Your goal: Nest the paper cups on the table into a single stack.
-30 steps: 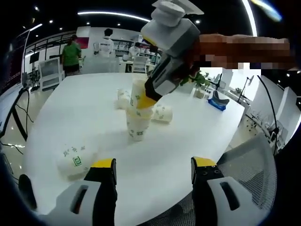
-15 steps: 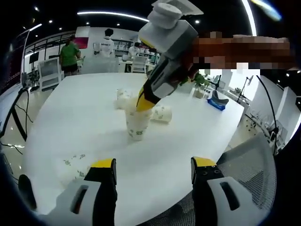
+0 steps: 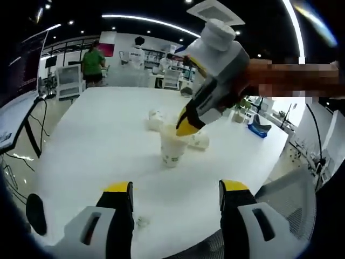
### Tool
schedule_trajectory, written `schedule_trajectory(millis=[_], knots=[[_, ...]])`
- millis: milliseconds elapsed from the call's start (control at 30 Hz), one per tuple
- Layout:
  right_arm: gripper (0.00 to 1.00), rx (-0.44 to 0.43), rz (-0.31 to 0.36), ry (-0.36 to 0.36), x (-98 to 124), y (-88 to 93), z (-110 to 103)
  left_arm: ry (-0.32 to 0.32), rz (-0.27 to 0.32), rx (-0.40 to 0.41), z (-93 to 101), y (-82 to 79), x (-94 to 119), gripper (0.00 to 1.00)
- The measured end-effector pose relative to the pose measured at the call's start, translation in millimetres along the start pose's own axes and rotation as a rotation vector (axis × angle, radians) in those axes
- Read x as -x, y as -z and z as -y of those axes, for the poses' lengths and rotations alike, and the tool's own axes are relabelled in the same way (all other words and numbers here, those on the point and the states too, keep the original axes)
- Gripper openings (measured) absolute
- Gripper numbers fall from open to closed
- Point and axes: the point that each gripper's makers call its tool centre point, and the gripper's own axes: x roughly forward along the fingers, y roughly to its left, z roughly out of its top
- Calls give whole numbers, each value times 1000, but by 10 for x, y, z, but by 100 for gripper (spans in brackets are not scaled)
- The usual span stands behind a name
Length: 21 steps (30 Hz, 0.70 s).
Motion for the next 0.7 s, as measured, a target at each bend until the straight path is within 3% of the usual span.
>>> schedule_trajectory(millis=[133,233,533,700], knots=[[8,-11,12,10,77,18,20,-55,-2,95,-333,86,227,65],[8,-23,19,11,78,42,19,-84,-23,138,-511,267,372,65],[17,-3,42,2,136,63,-80,-74,-90,187,-544,657,583,62],[20,38,82,-11,191,40,-154,-52,-126,206,-492,784,630,60]])
